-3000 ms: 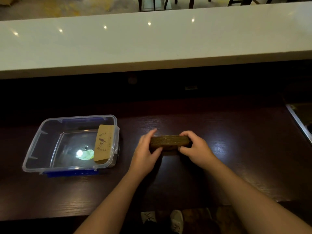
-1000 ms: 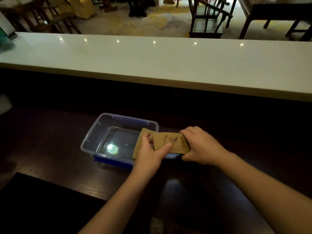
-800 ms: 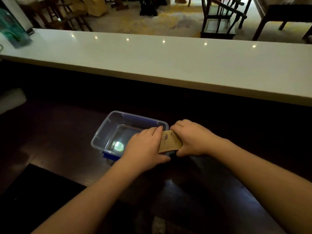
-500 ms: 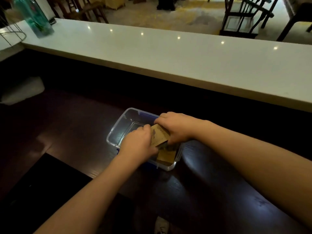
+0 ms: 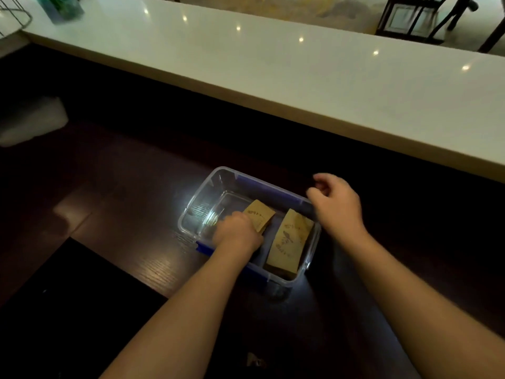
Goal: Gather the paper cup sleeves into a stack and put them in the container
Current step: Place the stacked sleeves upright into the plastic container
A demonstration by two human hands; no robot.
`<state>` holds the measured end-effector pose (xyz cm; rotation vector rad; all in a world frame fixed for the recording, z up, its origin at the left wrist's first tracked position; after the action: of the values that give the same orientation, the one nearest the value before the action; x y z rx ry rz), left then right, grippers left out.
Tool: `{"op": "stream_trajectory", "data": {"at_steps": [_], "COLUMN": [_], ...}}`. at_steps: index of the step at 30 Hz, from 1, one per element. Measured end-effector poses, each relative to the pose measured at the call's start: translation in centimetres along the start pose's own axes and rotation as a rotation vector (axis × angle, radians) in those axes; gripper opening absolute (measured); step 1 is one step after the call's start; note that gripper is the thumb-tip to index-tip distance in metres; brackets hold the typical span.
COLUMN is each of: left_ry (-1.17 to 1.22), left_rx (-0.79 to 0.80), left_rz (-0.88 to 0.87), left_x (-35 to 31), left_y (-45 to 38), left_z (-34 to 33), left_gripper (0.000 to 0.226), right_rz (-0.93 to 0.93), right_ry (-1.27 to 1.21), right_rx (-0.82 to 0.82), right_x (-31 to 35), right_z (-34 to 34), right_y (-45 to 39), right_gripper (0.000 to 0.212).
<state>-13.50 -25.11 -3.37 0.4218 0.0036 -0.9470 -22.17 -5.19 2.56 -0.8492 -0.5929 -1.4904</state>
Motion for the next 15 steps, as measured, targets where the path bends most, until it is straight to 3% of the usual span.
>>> {"op": "stream_trajectory", "data": {"at_steps": [3,5,8,12,15], "left_ry": [-0.003,0.007,-0.025,-0.141,0.041], "left_rx": [0.019,0.015,0.030,0.180,0.380], "left_rz": [0.021,0.043,0.045,-0.060,-0.016], "left_x": [-0.6,-1.0,-1.6,-2.2,-1.6], "left_y": [0.0,0.2,0.1,-0.7,-1.0], "left_z": [-0.6,-1.0,-1.3,-1.3,-0.8], "left_gripper": [0.070,0.074,0.076,0.068,0.049], "right_rz": [-0.424,-0.574,-0.595,-0.610,-0.637], "right_ry": [-0.228,-0.383,-0.443,-0.503,-0.583], "right_rx": [0.058,0.163,0.189,0.239,0.297], "right_x": [-5.6,-6.6,-6.3,-5.9,-5.7], "right_z": [0.1,-0.9,-1.2,-1.0,-0.9], "right_y": [3.7,5.9,6.6,6.4,6.6], "right_gripper": [0.033,0.030,0.032,0.028,0.022]}}
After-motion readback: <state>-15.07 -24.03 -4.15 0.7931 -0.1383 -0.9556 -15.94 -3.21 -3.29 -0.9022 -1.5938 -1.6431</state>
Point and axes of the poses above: each hand's wrist, its own y-axis away from the middle knuckle, its own z-axis out of the back of the hand, x = y × z, the point moved 7 cm from there along -y, towards the middle knuckle, and after that the axes turned 11 degrees about -x, right-handed, at the moved point
